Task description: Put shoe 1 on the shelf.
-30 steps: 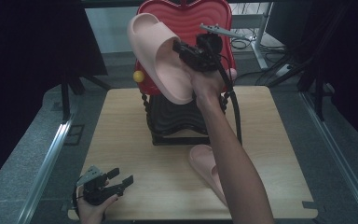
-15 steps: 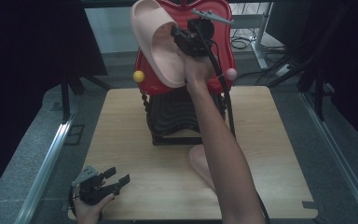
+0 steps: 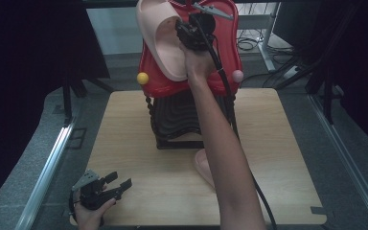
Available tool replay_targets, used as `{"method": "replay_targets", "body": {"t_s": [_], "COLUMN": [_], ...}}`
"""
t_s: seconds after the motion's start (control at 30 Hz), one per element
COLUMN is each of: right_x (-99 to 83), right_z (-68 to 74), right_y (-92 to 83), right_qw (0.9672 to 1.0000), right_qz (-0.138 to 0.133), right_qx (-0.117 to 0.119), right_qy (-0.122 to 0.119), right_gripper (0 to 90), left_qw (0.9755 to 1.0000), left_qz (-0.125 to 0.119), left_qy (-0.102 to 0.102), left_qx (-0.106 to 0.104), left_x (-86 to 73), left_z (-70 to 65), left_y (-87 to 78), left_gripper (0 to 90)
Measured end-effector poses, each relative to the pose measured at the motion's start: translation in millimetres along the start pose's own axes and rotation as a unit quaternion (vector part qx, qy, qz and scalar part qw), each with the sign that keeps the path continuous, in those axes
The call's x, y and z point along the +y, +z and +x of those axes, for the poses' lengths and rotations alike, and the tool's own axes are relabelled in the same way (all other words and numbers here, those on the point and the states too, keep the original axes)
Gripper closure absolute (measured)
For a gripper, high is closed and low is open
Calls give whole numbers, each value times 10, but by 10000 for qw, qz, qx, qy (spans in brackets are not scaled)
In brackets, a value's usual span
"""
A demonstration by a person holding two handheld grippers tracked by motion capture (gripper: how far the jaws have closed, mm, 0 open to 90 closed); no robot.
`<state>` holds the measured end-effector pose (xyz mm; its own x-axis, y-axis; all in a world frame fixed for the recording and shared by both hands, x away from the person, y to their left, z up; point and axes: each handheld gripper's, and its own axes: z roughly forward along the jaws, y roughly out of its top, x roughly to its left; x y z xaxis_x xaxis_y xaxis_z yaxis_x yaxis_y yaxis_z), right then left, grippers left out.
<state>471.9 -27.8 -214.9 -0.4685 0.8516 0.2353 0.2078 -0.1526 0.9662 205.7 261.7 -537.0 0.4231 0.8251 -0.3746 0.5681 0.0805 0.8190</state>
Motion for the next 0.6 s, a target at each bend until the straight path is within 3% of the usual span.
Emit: {"method": "replay_targets", "body": {"t_s": [0.3,0.6], "right_x": [-12,-29], "right_z": [36,-16], "right_y": [-101,-420], "right_qw": [9997,9973], "right_qz": [27,112], "right_qx": [246,730], "right_qy": [-57,34], "right_gripper": [680,662], "left_qw": [10000,9999], "left_qz": [41,41], "left_qy": [72,98], "left_qx": [-24,-38], "left_x": [0,9], "left_z": [-37,-74], "left_y": [15,33], "left_gripper": [230,230]}}
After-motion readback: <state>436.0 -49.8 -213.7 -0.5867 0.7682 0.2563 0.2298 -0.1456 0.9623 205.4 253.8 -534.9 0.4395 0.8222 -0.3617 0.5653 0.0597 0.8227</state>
